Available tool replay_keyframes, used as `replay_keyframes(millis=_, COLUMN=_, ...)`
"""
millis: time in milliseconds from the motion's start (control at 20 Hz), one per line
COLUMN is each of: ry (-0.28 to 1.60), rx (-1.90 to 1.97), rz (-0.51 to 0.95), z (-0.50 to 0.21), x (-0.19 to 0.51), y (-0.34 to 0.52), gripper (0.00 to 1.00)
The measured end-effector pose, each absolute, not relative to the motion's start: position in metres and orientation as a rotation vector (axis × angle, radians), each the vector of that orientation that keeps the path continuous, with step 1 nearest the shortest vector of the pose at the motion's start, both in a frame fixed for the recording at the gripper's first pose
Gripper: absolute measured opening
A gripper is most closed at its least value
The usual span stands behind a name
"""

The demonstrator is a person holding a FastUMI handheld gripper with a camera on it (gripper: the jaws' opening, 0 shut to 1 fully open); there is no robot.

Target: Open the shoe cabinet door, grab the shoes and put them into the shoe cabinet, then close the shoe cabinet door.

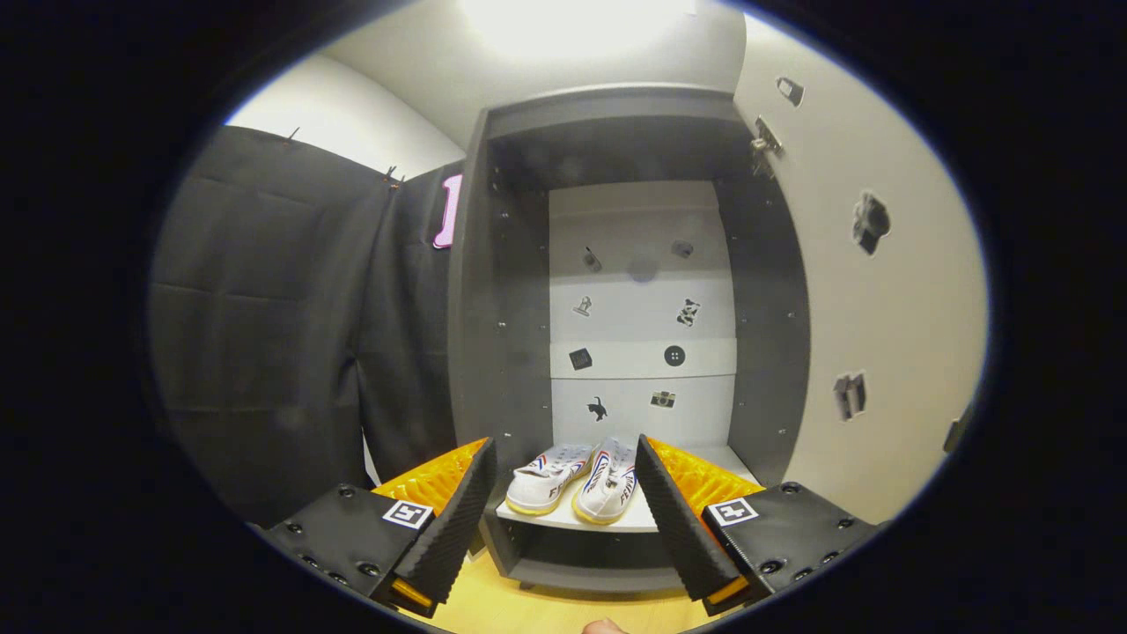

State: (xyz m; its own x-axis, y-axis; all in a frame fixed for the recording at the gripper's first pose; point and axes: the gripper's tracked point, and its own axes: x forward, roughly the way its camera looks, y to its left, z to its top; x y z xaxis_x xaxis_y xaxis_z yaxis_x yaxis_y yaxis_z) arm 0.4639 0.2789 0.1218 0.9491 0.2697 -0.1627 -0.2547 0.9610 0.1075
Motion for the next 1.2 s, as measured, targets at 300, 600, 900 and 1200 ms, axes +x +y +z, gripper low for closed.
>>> replay_keyframes(millis=300, ry=0.182, rx=0.135, rz=0.290, z=0.146, x=0.383, y=0.262, gripper=0.97)
replay_keyframes(millis=600, ry=0.172, rx=0.137, rz=0.316, z=0.172, x=0.308, y=0.238, gripper=0.98)
replay_keyframes(millis=900, ry=0.176, rx=0.128, rz=0.338, z=0.191, x=0.247, y=0.198, gripper=0.97)
replay_keyframes(millis=1200, ry=0.128, rx=0.182, rz=0.394, z=0.213, x=0.214, y=0.142, gripper=0.97)
